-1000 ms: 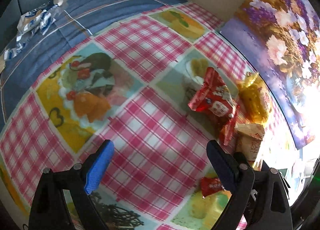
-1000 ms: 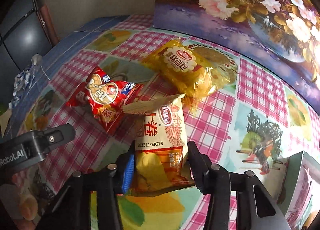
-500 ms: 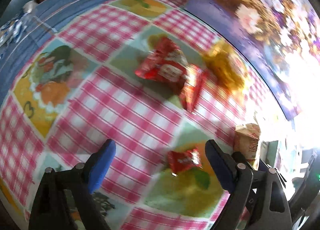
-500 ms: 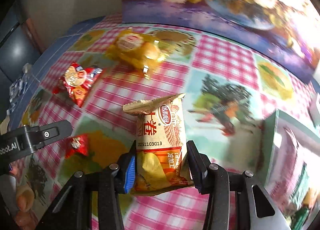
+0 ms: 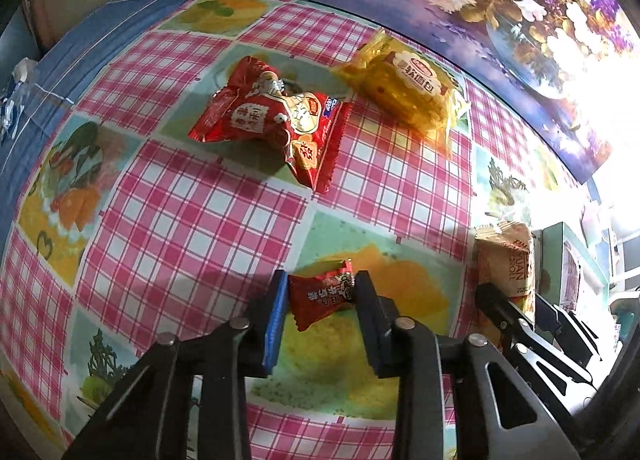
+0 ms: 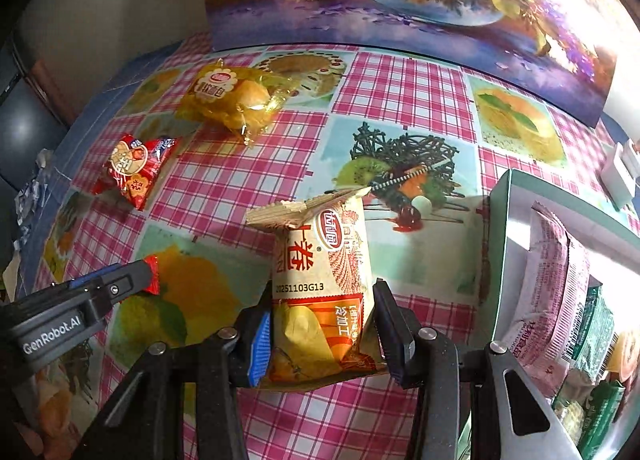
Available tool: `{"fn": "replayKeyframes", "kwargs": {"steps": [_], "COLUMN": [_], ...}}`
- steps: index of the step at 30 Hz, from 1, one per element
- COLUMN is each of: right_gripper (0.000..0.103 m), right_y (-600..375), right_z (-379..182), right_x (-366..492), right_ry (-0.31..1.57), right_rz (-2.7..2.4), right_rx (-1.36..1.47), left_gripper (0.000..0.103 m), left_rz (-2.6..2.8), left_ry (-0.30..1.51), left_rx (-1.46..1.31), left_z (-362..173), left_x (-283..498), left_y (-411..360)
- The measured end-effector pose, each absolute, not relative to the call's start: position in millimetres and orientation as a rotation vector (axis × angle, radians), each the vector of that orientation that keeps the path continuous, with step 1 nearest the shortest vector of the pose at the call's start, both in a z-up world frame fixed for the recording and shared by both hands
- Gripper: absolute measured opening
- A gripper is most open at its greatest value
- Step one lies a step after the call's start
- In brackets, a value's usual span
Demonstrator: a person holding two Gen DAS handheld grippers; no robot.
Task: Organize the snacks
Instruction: 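Grasp the small red candy bag with the left gripper while the right gripper grasps the yellow-white bread bag, then carry both bags over the white tray and open both grippers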
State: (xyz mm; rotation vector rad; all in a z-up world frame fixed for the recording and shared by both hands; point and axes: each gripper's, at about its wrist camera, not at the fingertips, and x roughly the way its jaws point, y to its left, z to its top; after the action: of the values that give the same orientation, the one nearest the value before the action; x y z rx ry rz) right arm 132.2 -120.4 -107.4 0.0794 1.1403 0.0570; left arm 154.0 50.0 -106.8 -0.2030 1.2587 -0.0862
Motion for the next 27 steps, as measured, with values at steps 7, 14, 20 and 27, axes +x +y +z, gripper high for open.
{"fn": "replayKeyframes", "kwargs": {"steps": [7, 14, 20, 27], "right_gripper": [0.048, 0.039, 0.039, 0.038], "right_y": [-122, -127, -140, -182], "right_z": [-102, -90, -76, -42], "right_x": [131, 123, 113, 90], "right_ry": [1.132, 1.111, 1.079, 0.999], "right_rz": [0.061, 0.062, 0.061, -0.068], "right_rx": [0.094, 0.125, 0.181, 0.26], "left_gripper": [0.024, 0.024, 0.024, 0.024], "left_rz": [-0.115, -0.138, -0.172, -0.259], "left_ry": [1.256, 1.237, 1.201, 1.142], "left_rx": [-0.218, -0.209, -0.176, -0.169], "left_z": [-111, -104, -86, -54], "left_x": [163, 163, 159, 148], "left_y": [45, 37, 19, -12]}}
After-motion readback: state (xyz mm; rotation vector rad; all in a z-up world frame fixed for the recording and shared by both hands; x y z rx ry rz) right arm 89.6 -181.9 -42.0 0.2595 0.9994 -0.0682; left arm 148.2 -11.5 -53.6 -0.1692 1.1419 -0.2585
